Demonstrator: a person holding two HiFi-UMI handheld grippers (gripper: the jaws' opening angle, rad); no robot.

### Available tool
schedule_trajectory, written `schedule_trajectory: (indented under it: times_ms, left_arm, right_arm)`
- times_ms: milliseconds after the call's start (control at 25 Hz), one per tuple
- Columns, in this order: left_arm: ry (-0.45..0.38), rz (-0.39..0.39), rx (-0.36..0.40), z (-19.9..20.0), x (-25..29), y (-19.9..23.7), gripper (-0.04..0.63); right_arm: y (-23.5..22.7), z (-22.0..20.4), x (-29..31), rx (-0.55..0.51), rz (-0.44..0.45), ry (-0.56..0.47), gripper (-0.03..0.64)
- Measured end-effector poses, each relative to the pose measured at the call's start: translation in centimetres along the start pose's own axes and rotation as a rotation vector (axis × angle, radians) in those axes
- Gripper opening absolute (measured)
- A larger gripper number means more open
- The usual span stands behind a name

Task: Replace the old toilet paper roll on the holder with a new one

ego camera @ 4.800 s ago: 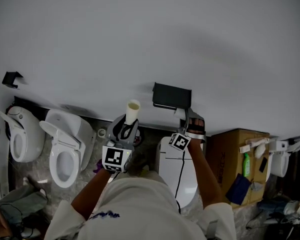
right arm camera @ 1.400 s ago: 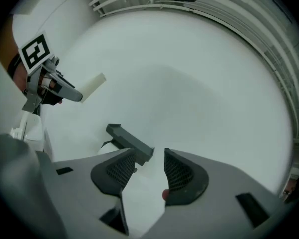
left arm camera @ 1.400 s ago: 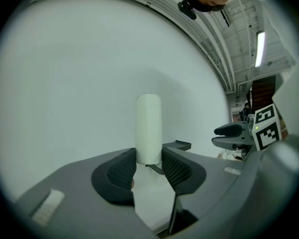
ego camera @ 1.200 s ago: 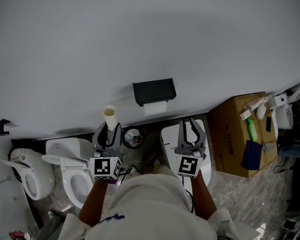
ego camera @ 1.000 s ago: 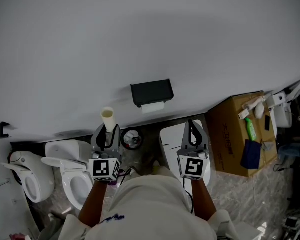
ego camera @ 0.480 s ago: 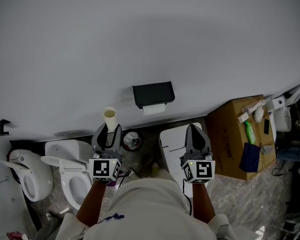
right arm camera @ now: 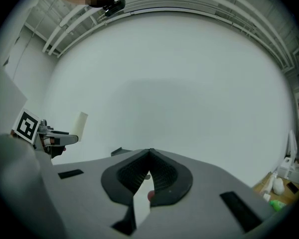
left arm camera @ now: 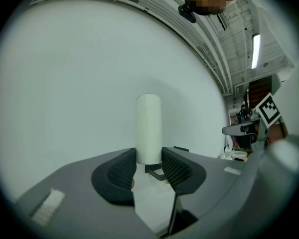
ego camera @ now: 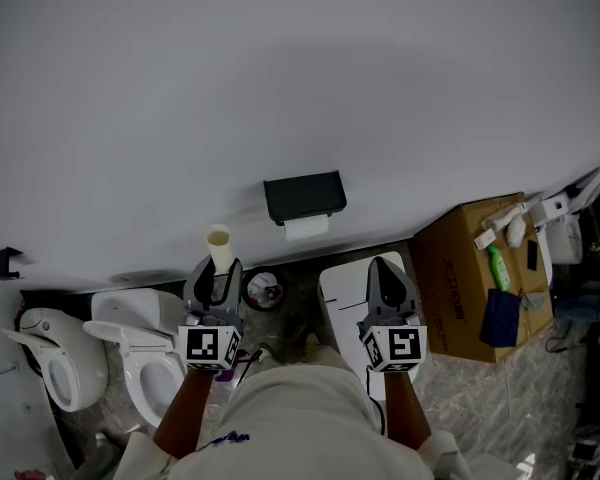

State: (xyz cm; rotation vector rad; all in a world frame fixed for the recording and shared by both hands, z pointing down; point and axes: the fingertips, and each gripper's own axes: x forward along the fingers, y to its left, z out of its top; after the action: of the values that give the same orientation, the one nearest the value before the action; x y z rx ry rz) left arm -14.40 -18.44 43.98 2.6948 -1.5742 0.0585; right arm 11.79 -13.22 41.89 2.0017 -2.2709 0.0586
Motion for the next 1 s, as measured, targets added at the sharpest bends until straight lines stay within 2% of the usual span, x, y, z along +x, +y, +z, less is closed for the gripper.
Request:
schedule_trajectory:
  times_ms: [1000]
  left_arm:
    - [0.006, -0.013, -0.007, -0.41, 0.09, -0.79, 0.158]
  right_arm:
    - [-0.01, -0.38, -0.03, -0.006, 0.01, 0.02, 0.003]
